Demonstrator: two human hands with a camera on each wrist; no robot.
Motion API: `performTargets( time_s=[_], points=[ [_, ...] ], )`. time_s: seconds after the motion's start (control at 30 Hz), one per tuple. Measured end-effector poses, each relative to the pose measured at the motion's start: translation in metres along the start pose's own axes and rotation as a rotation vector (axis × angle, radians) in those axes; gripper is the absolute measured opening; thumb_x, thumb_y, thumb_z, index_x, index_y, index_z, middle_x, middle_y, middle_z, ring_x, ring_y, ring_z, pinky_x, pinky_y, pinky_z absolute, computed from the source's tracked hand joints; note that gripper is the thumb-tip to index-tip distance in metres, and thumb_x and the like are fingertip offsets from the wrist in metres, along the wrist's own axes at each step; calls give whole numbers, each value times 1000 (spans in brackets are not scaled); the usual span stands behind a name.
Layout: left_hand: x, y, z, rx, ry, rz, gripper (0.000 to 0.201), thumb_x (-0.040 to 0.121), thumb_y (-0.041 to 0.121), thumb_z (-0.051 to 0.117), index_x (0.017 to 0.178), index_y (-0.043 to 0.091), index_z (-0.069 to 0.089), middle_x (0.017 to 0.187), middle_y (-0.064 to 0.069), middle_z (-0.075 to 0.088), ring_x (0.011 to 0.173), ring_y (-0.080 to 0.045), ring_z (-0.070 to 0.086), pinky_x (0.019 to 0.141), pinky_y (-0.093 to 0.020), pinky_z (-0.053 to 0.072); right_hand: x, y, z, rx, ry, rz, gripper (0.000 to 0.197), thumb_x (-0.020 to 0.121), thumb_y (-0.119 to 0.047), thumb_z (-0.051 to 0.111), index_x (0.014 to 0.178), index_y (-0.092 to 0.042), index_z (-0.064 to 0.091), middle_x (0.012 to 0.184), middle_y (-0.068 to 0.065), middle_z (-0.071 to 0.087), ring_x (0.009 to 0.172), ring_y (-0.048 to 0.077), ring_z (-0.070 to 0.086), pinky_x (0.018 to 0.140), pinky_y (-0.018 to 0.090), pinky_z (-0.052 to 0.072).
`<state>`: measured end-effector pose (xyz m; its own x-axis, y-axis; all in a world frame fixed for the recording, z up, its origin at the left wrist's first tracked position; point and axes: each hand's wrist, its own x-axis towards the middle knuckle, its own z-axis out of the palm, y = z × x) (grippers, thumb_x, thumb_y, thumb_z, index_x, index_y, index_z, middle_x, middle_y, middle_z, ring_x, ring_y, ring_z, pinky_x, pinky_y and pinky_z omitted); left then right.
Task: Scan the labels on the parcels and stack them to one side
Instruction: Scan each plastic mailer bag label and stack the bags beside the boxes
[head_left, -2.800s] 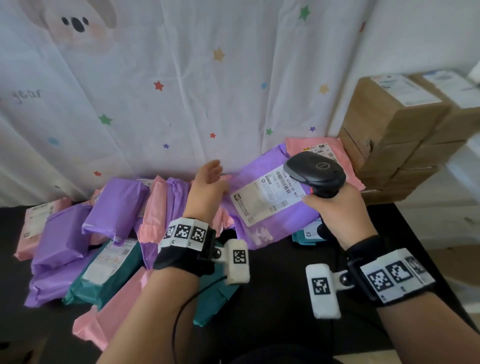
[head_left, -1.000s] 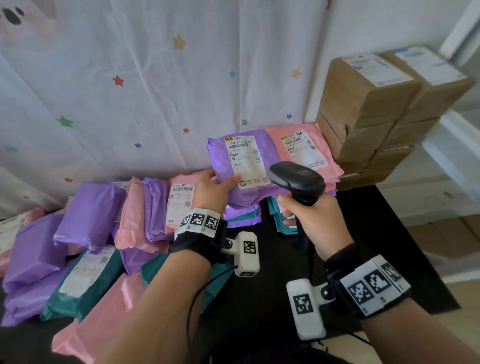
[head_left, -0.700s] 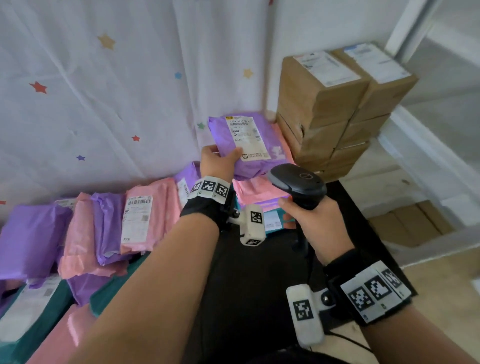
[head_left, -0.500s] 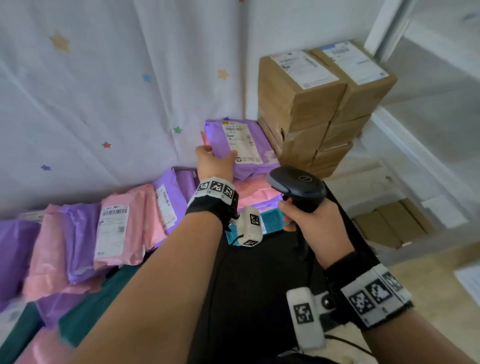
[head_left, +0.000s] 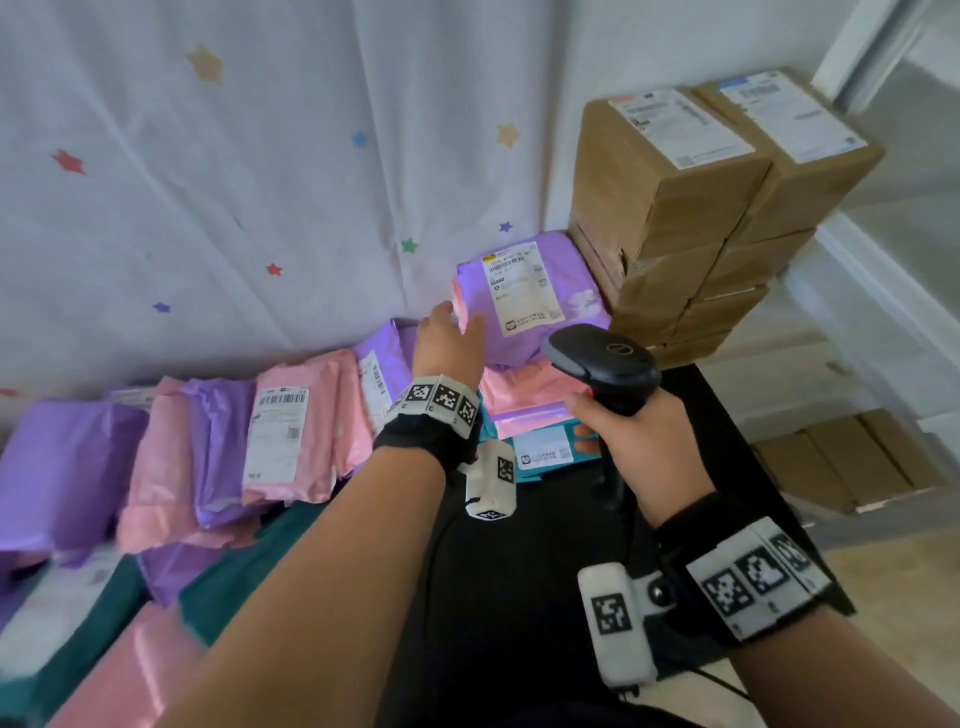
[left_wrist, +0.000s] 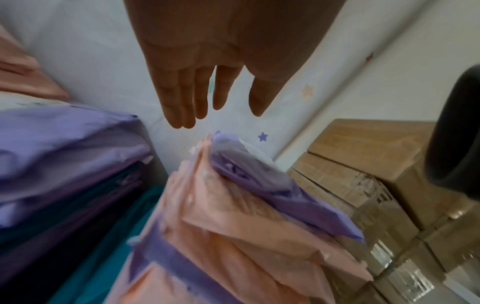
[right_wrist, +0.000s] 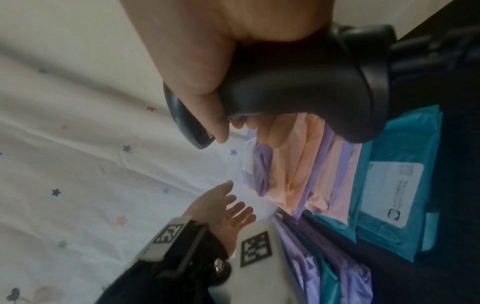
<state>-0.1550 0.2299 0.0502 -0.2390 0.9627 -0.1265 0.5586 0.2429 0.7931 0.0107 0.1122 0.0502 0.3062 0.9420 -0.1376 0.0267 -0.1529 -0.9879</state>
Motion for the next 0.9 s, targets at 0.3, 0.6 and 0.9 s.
performTargets(
  time_s=[0.3, 0.6, 0.9],
  points=[
    [-9, -120, -93, 471, 110, -322, 55, 87, 20, 54, 137, 6, 37, 137, -21, 41, 125, -37, 40, 101, -42, 35, -22, 5, 71, -29, -133, 11, 8, 81, -11, 78, 88, -11, 73, 64, -3, 71, 58, 4, 65, 54, 20, 53],
    [-15, -168, -117, 625, 67, -388, 90, 75, 36, 73, 143, 8, 21, 136, -19, 35, 125, -35, 37, 99, -44, 37, -30, 13, 112, -67, -214, 34, 11, 81, -10, 77, 75, -16, 71, 59, -6, 69, 56, 4, 65, 52, 19, 52],
    [-16, -147, -127, 367, 206, -253, 97, 65, 28, 74, 145, 11, 21, 135, -16, 39, 121, -38, 44, 97, -45, 39, -32, 4, 117, -70, -208, 7, 9, 82, -9, 77, 76, -10, 70, 60, -4, 68, 58, 6, 65, 54, 20, 53]
  ],
)
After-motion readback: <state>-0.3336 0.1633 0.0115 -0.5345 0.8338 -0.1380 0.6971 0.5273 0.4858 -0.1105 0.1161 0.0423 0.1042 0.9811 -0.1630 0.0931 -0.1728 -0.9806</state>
